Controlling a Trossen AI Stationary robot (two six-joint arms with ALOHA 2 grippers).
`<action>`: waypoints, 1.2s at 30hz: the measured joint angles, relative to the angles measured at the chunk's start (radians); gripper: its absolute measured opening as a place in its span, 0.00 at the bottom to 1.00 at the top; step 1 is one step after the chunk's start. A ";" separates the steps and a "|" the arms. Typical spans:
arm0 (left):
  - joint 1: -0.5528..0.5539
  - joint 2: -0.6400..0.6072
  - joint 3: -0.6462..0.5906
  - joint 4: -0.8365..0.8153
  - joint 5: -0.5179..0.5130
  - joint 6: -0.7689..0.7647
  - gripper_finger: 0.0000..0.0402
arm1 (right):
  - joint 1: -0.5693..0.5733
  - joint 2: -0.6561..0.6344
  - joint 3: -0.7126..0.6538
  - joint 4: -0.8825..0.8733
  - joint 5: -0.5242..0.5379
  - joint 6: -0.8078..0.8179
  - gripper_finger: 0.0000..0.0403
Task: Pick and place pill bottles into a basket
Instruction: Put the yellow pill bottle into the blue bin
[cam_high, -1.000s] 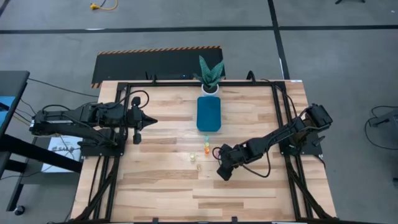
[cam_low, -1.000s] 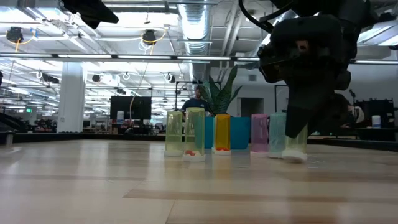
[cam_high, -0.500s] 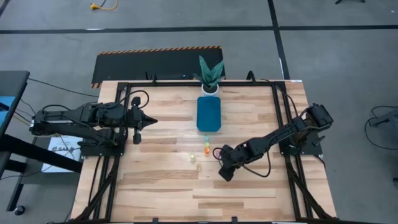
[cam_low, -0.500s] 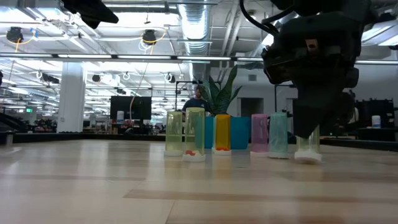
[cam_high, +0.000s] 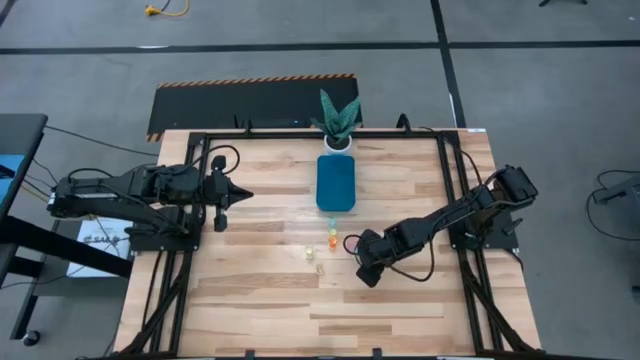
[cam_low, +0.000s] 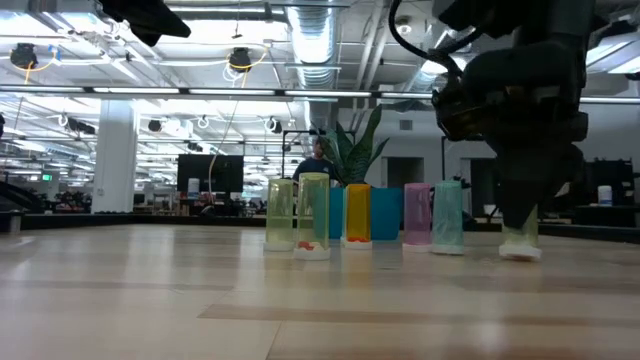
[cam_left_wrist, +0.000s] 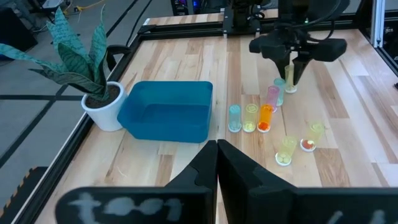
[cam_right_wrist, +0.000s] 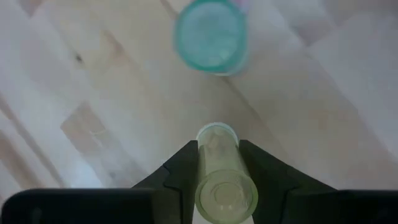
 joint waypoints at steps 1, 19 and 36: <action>0.000 0.000 0.000 0.000 0.000 0.000 0.00 | -0.007 -0.004 0.000 -0.014 0.000 -0.005 0.25; 0.000 0.000 0.000 0.000 0.000 0.000 0.00 | -0.223 -0.233 -0.009 -0.310 0.113 -0.166 0.25; 0.000 0.000 0.000 0.001 -0.001 0.002 0.00 | -0.548 -0.237 0.213 -0.314 0.109 -0.564 0.25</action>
